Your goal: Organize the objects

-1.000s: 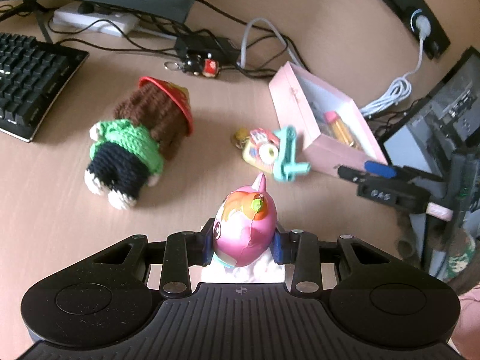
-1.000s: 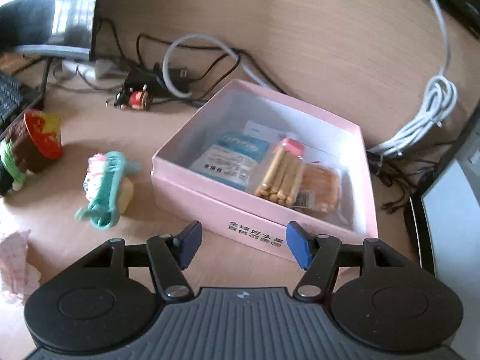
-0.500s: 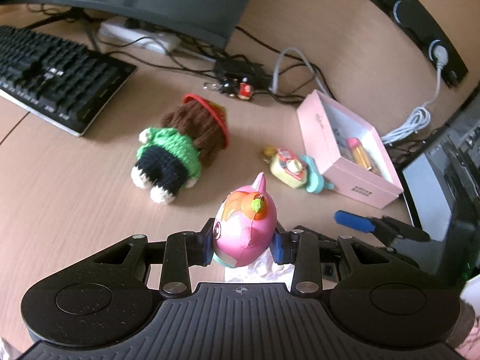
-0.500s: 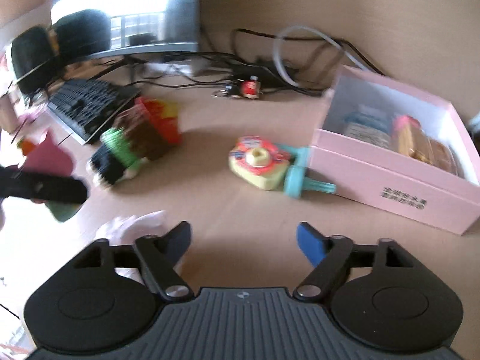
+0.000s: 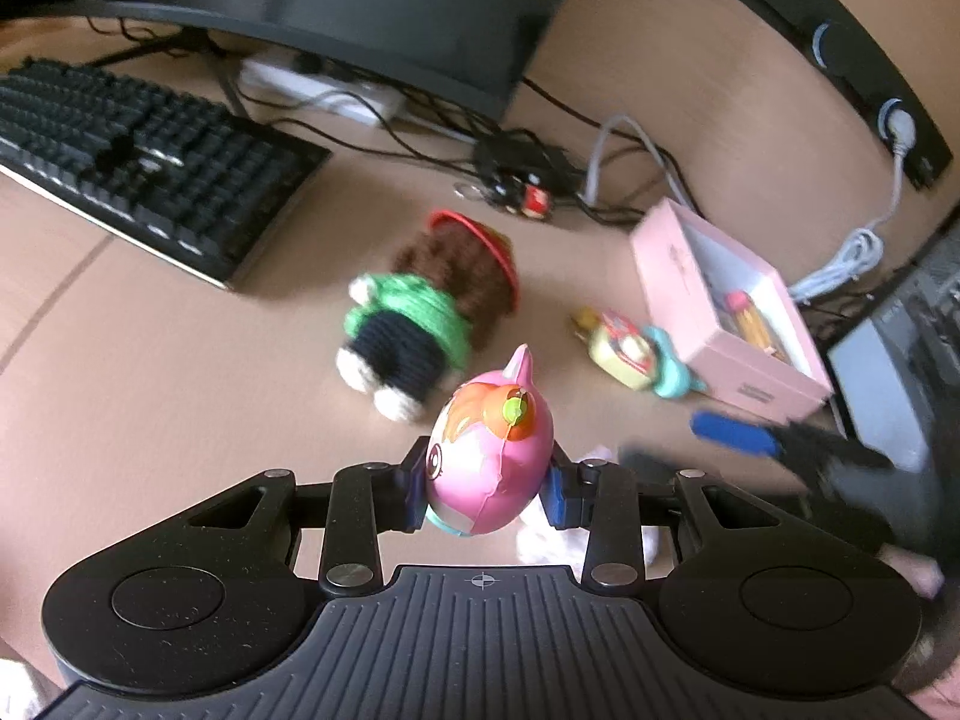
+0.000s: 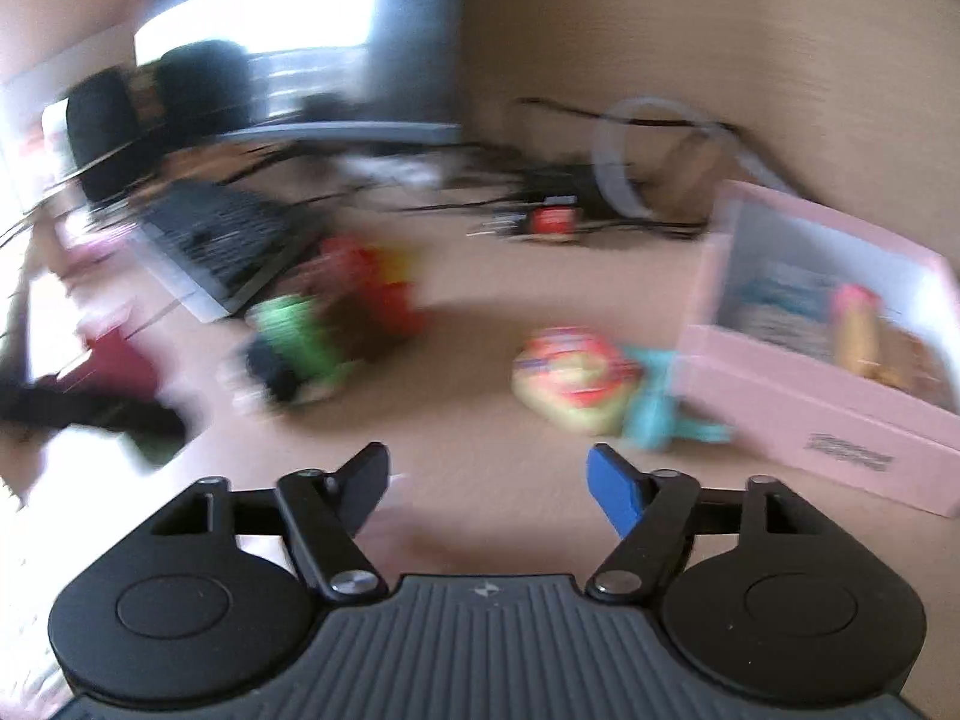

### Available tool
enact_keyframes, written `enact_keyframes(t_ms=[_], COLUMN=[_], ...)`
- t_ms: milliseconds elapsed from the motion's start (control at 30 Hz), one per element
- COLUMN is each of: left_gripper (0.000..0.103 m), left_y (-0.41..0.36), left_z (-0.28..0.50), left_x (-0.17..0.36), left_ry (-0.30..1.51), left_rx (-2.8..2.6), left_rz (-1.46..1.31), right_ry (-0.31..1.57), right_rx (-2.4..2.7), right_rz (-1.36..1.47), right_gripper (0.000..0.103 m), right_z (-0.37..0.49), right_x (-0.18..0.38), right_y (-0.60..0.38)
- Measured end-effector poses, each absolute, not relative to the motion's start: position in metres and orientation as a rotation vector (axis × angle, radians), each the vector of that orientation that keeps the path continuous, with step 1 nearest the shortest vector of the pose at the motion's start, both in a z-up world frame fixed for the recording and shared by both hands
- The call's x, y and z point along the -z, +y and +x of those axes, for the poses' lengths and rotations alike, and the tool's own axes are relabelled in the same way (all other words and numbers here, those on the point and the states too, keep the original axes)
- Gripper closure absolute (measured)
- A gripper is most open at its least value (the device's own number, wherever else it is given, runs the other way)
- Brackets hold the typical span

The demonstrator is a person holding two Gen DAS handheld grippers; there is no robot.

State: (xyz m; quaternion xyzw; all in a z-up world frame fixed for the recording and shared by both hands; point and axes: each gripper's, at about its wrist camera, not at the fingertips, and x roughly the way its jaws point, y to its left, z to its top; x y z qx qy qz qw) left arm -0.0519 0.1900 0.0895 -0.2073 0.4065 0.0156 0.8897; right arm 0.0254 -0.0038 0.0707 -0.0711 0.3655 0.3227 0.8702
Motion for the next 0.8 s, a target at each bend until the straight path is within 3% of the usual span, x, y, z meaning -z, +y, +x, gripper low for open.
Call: enact_keyframes(t_ms=[333, 567, 800], left_gripper=[0.064, 0.064, 0.064], left_y=[0.169, 0.145, 0.132], left_z=[-0.022, -0.010, -0.005], left_x=[-0.084, -0.078, -0.075], left_ry=[0.899, 0.915, 0.929], left_rx=[0.074, 0.170, 0.207], left_rz=[-0.355, -0.338, -0.323], right_ry=[0.795, 0.832, 0.871], right_rx=[-0.521, -0.314, -0.189], right_rz=[-0.387, -0.308, -0.074], right_gripper=[0.026, 0.001, 0.000], right_z=[-0.011, -0.006, -0.003], right_x=[-0.046, -0.041, -0.026], right_y=[0.012, -0.059, -0.101])
